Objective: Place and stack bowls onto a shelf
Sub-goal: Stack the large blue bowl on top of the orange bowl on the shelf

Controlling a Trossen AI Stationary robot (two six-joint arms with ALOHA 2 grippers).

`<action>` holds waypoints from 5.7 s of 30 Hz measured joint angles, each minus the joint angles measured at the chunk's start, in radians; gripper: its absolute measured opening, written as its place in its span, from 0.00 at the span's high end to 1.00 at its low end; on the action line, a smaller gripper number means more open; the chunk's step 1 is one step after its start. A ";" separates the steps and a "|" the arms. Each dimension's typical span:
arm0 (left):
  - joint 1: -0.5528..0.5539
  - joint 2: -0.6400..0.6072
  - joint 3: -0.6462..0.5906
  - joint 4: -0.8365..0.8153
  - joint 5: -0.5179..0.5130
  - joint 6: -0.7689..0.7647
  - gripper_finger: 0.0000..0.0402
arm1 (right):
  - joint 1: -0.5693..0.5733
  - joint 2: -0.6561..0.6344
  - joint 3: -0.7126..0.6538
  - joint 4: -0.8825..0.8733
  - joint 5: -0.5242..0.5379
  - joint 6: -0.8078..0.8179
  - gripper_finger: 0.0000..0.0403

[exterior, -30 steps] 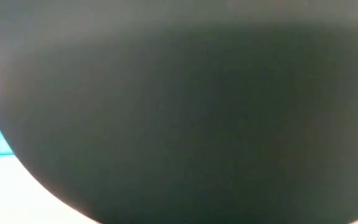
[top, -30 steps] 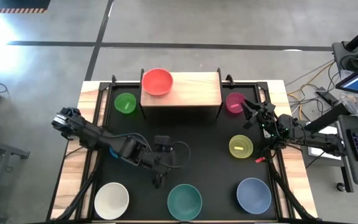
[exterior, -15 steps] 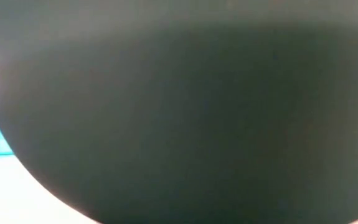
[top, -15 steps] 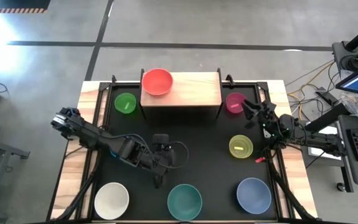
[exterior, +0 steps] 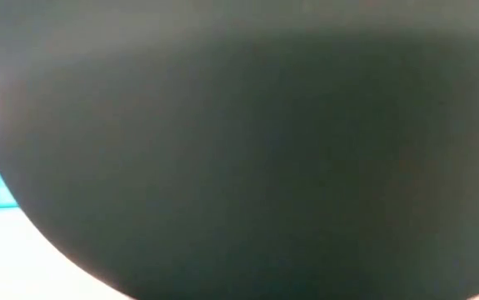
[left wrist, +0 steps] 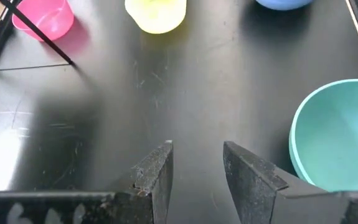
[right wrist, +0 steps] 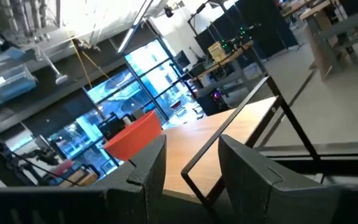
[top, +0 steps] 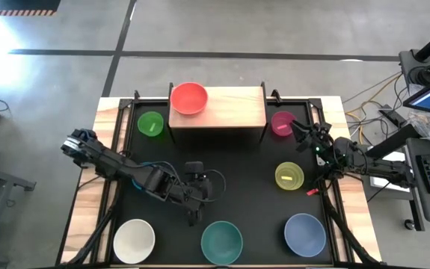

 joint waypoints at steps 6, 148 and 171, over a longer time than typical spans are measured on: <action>0.006 -0.003 0.002 0.000 -0.007 0.042 0.69 | 0.001 0.003 0.000 0.002 -0.020 0.047 0.66; -0.018 -0.019 -0.070 0.009 -0.152 -0.080 0.69 | 0.863 1.305 0.954 -1.079 -0.637 0.588 0.98; 0.032 -0.019 -0.070 0.076 -0.349 -0.202 0.69 | 0.474 1.456 1.213 -1.102 0.251 0.275 0.98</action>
